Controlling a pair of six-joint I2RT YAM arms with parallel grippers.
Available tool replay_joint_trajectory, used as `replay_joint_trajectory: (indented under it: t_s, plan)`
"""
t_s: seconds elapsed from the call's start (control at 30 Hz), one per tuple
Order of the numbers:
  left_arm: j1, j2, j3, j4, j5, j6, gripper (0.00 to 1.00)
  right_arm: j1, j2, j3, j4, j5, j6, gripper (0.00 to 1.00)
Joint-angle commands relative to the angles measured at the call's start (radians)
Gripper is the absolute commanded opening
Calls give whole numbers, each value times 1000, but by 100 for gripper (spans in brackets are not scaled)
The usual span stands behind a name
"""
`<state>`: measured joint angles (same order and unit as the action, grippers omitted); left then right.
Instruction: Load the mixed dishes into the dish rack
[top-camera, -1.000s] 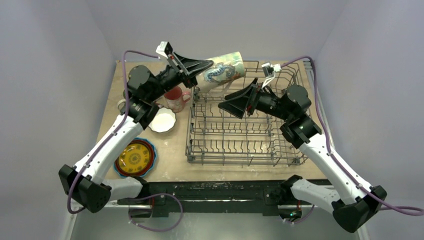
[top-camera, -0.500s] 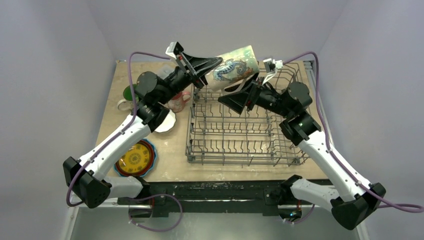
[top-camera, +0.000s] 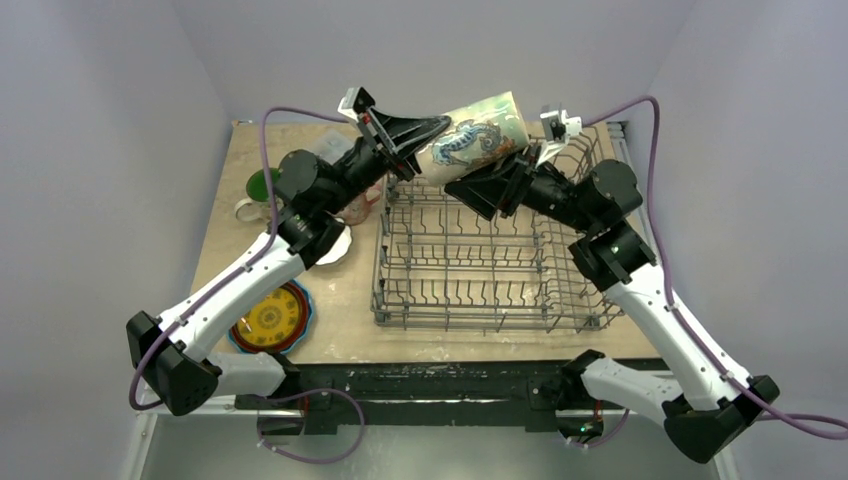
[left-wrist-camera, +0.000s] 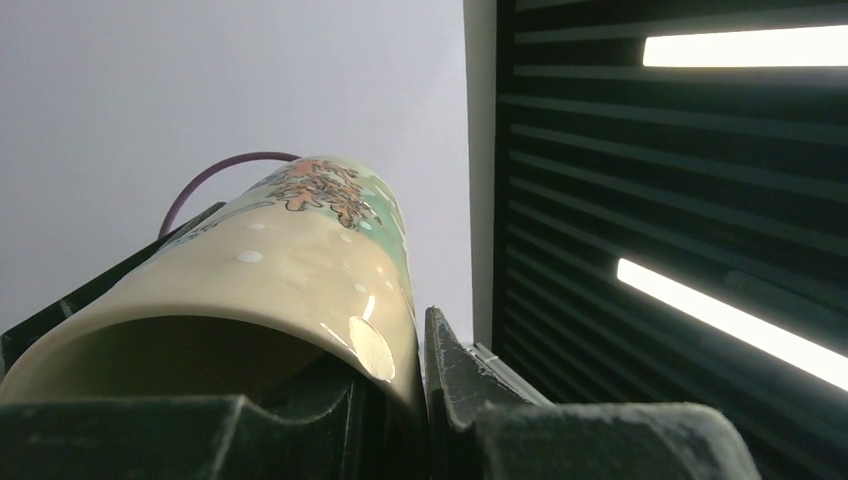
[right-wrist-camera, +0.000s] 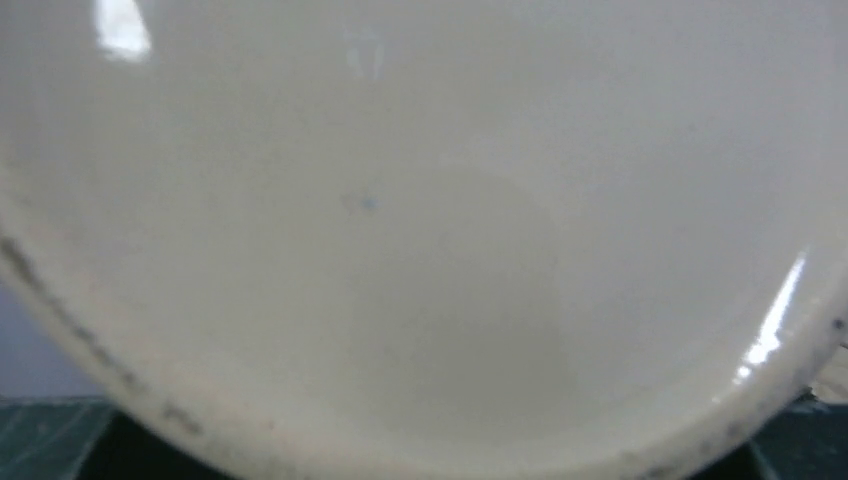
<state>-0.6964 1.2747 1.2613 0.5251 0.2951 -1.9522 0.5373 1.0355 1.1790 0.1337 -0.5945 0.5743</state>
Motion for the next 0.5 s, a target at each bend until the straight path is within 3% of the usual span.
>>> replay_joint_trajectory:
  t_s: [0.0,0.1,0.17,0.27,0.47]
  plan:
    - [-26,-39,2,157,-47,-5,0,3,-30,51,8,22,-46,42]
    - [-31,-50,-12,141,-43,2,0,3,-28,57,6,38,-41,28]
    - [-32,-61,-27,129,-45,8,0,3,-22,62,16,40,-35,3]
    - [-33,-89,-59,93,-54,18,0,3,-21,52,61,-1,-53,0]
    - [-28,-175,-116,-76,-66,101,44,4,-23,60,44,6,-134,0]
